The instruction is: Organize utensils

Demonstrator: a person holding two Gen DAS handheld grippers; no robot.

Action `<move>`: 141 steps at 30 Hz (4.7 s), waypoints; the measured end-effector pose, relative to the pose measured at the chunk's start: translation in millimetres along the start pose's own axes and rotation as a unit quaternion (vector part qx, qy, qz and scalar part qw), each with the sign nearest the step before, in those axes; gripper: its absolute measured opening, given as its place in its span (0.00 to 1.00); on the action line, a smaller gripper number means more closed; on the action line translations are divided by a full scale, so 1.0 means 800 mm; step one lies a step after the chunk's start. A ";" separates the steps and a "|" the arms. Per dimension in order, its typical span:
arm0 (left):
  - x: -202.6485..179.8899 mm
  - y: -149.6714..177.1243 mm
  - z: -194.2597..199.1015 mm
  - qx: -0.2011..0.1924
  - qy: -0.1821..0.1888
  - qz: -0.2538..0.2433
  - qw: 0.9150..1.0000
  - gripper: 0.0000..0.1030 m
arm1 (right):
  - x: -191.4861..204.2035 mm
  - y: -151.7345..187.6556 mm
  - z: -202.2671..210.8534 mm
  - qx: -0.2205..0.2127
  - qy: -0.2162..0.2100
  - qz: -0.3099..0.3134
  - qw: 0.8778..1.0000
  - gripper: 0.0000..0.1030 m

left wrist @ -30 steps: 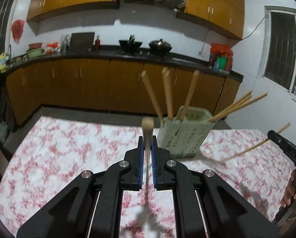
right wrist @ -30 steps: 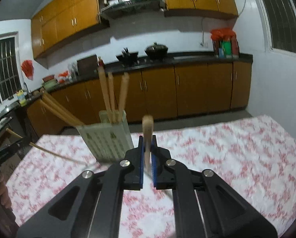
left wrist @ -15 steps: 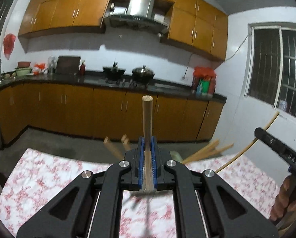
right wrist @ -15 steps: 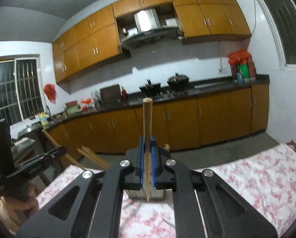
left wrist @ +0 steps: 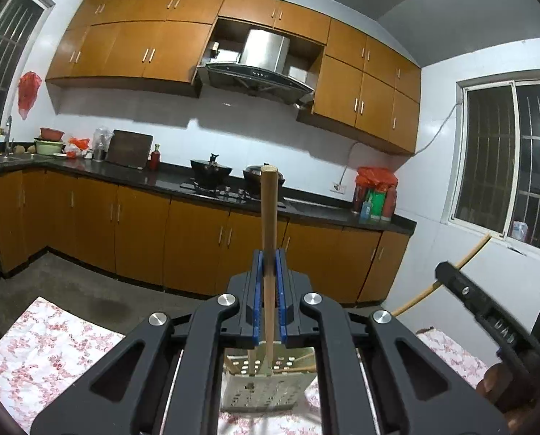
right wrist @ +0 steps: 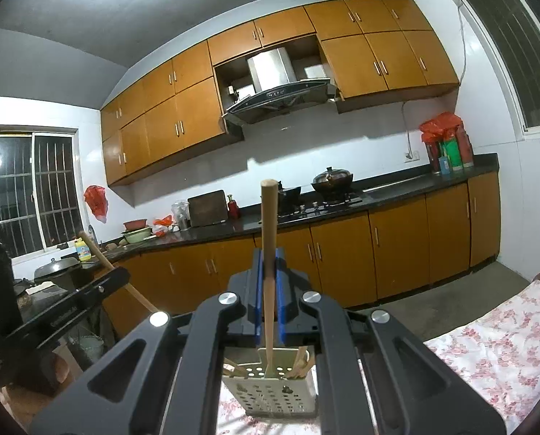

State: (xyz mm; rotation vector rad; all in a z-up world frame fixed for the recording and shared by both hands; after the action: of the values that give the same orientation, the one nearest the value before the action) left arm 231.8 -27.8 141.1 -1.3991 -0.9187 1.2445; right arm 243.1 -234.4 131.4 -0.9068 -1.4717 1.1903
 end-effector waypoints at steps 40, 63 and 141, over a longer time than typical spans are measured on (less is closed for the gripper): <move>0.042 0.086 0.096 0.041 -0.083 -0.093 0.991 0.98 | 0.010 0.124 0.097 0.081 0.093 0.089 0.988 0.96; 0.059 0.184 0.167 0.105 -0.105 -0.098 0.984 0.98 | 0.024 0.207 0.169 0.128 0.135 0.102 0.977 0.96; 0.047 0.196 0.173 0.108 -0.099 -0.104 0.984 0.98 | 0.023 0.213 0.176 0.135 0.127 0.093 0.978 0.96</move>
State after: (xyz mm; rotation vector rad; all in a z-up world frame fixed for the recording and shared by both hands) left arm 90.4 3.2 -14.8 -0.9951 -1.0054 1.2963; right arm 95.8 -208.4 -32.9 -0.9813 -1.0111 1.3195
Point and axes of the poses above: each gripper's, at about its wrist camera, not at the fingertips, and z roughly against the way its jaws point, x to its left, y to its underside, the point moved 5 cm from there along -z, roughly the way its jaws point, and after that the axes turned 5 degrees about -x, right-handed, at the moved point
